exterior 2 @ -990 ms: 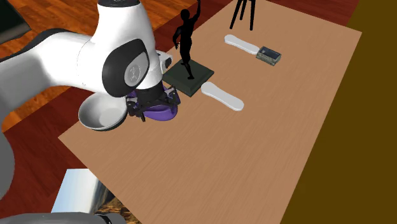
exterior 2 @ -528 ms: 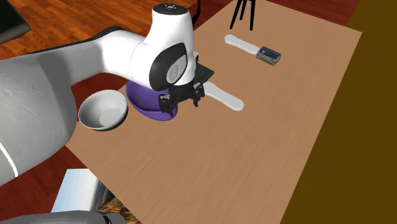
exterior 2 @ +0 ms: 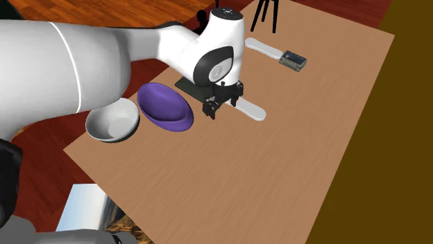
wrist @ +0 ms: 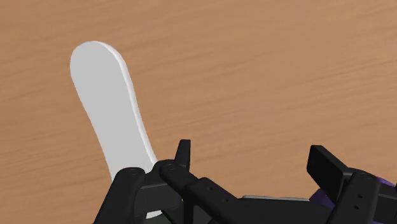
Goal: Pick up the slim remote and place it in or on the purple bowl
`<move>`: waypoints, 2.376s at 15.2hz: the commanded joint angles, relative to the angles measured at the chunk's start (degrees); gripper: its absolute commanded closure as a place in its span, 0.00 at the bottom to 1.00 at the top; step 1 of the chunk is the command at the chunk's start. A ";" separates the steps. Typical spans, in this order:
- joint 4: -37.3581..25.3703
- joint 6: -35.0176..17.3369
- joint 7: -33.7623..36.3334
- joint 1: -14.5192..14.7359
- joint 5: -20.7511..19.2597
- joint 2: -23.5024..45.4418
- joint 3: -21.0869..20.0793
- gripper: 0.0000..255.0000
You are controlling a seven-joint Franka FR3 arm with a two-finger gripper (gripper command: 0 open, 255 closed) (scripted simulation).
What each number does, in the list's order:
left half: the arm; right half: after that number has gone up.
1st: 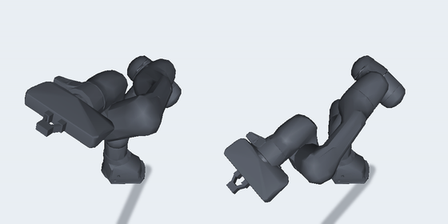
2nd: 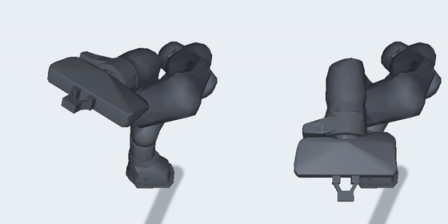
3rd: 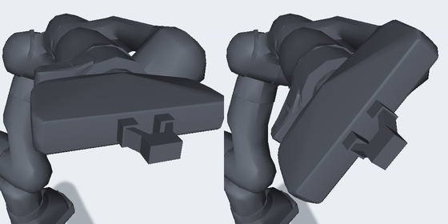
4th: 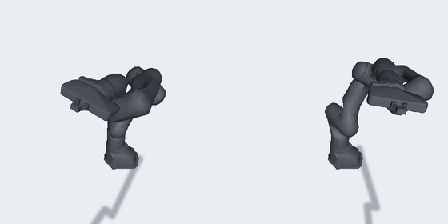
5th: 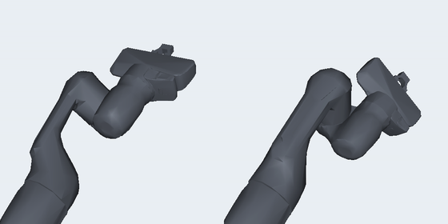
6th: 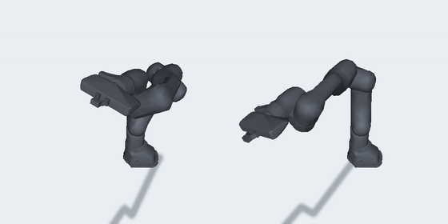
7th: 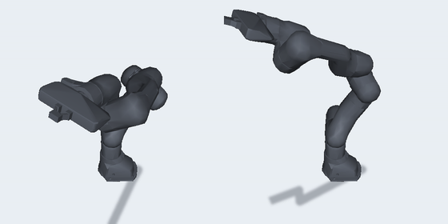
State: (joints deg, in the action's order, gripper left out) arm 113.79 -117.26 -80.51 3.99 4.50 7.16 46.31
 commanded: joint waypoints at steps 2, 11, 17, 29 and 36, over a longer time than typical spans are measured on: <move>-7.62 0.88 -9.79 -4.19 7.94 9.59 -1.30 0.00; -30.19 6.26 -23.23 -17.17 18.57 29.10 -9.14 0.00; -27.81 2.37 -24.04 -17.29 19.83 30.90 -10.02 0.00; -27.81 2.39 -24.04 -17.28 19.82 30.89 -10.01 1.00; -28.09 2.93 -23.91 -17.23 19.62 30.58 -9.86 1.00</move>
State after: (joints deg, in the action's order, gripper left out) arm 86.05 -114.70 -104.49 -13.19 24.20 37.83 36.39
